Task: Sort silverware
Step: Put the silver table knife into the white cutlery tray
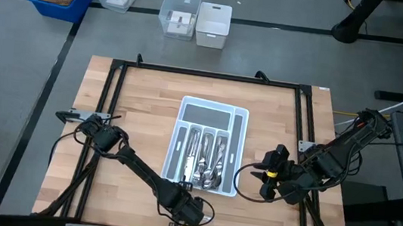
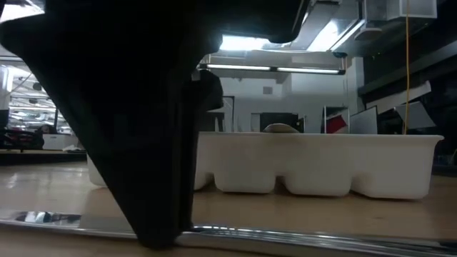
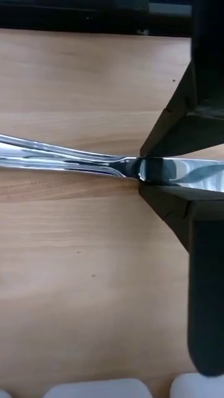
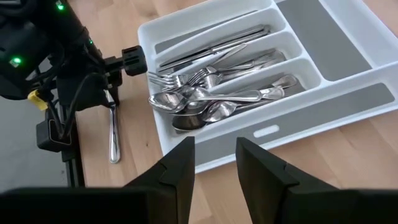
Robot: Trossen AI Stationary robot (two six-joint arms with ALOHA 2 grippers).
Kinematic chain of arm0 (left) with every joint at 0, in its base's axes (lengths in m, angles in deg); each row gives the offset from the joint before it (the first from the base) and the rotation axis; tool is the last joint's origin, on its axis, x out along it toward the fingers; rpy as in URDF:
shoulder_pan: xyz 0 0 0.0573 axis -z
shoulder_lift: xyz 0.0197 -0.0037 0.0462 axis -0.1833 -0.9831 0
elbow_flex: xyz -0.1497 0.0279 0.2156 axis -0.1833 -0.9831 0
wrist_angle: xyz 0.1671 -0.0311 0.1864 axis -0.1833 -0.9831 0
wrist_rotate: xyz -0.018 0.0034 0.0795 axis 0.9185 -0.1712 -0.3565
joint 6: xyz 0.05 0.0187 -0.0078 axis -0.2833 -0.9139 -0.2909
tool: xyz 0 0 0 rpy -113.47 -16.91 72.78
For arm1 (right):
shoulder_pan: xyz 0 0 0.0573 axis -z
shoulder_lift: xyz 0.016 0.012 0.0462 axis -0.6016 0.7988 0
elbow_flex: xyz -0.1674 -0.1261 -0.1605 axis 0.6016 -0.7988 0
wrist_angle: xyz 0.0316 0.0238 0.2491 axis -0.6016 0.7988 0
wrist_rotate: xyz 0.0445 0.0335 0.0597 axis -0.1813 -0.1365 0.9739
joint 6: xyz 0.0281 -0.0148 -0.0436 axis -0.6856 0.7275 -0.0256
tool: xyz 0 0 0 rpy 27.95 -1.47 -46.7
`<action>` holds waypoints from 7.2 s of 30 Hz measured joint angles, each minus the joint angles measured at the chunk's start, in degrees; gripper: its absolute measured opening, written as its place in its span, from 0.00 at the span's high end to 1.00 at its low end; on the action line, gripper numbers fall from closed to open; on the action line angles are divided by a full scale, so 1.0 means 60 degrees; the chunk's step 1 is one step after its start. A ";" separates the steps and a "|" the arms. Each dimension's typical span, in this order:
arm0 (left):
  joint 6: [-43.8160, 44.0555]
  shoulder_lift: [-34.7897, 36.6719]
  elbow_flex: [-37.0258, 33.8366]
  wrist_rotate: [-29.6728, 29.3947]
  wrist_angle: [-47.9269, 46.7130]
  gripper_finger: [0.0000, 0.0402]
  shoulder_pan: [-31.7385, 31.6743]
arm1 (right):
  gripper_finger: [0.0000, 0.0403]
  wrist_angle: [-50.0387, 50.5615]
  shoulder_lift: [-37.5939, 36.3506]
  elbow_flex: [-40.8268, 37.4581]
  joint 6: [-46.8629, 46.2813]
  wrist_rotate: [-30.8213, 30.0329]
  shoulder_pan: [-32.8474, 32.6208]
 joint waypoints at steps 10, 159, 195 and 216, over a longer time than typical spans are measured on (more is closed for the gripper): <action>-0.0071 0.0055 0.0295 0.0149 0.0178 0.80 -0.0172 | 0.70 0.0011 -0.0004 0.0000 0.0000 -0.0004 0.0000; 0.5692 -0.0415 0.4487 -0.2101 -0.7013 0.92 -0.4435 | 0.70 0.0047 -0.1843 0.0011 0.4855 -0.2273 0.0007; 0.9391 -0.0437 0.2759 -0.2086 -0.4942 0.80 -0.3778 | 0.70 0.0153 -0.4774 0.0011 0.5643 -0.1161 0.0004; 1.0133 -0.0401 0.3083 -0.2373 -0.5265 0.97 -0.3464 | 0.70 0.0113 -0.4801 0.0011 0.5646 -0.1162 0.0004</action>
